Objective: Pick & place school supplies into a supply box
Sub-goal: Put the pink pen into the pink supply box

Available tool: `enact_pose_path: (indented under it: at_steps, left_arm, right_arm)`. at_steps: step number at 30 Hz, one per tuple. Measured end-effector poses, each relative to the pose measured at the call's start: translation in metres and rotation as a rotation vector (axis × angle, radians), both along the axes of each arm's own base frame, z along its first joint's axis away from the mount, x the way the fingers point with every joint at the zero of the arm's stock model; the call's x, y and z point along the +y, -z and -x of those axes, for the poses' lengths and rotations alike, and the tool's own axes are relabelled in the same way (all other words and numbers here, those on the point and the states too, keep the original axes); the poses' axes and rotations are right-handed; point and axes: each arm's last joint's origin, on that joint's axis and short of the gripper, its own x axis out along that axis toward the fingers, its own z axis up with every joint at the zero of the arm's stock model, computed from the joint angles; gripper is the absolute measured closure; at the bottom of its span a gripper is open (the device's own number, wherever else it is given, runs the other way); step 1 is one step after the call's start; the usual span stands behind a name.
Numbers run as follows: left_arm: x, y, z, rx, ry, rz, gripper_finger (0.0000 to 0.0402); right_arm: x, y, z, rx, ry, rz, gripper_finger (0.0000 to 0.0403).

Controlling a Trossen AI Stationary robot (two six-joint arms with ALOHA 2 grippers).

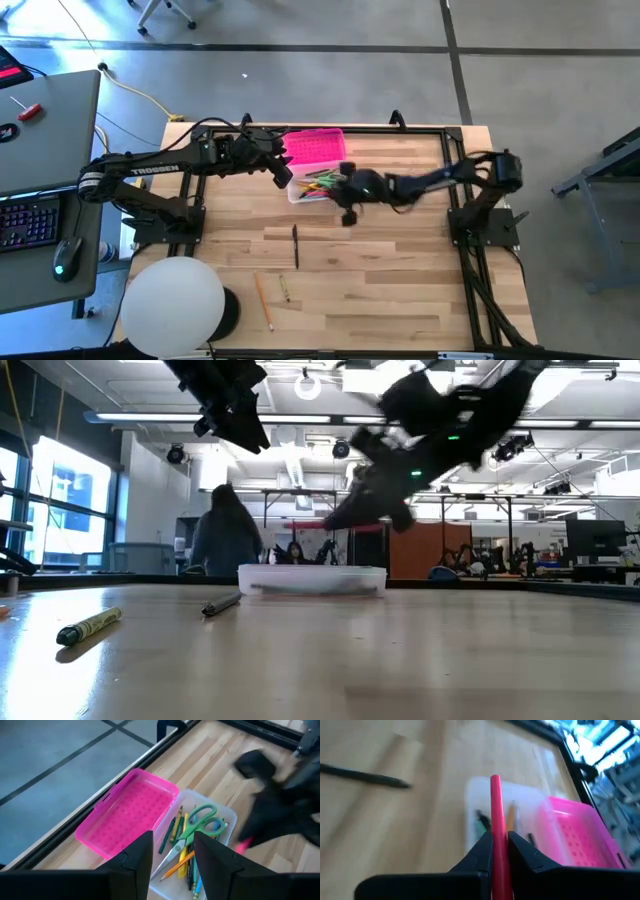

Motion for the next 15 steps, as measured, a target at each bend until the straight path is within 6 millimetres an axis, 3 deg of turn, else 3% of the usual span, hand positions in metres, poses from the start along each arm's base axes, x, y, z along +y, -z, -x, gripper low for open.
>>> enact_pose_path:
  at_steps: [3, 8, 11, 15]
  left_arm:
    - [0.0, 0.0, 0.0, -0.003, -0.007, -0.01, 0.0227]
    - [0.0, 0.0, 0.0, 0.005, 0.009, 0.0, 0.0227]
    - [0.0, 0.001, 0.001, 0.019, 0.008, 0.002, 0.0227]
    - [-0.001, 0.002, 0.001, 0.025, 0.009, 0.004, 0.0227]
  right_arm:
    - [-0.018, 0.006, -0.015, 0.095, 0.06, 0.022, 0.0383]
    - [-0.039, 0.012, -0.037, 0.062, 0.07, -0.033, 0.0355]
    - [-0.047, 0.022, -0.04, 0.104, 0.095, -0.028, 0.0333]
    - [-0.048, 0.017, -0.042, 0.089, 0.105, 0.007, 0.0307]
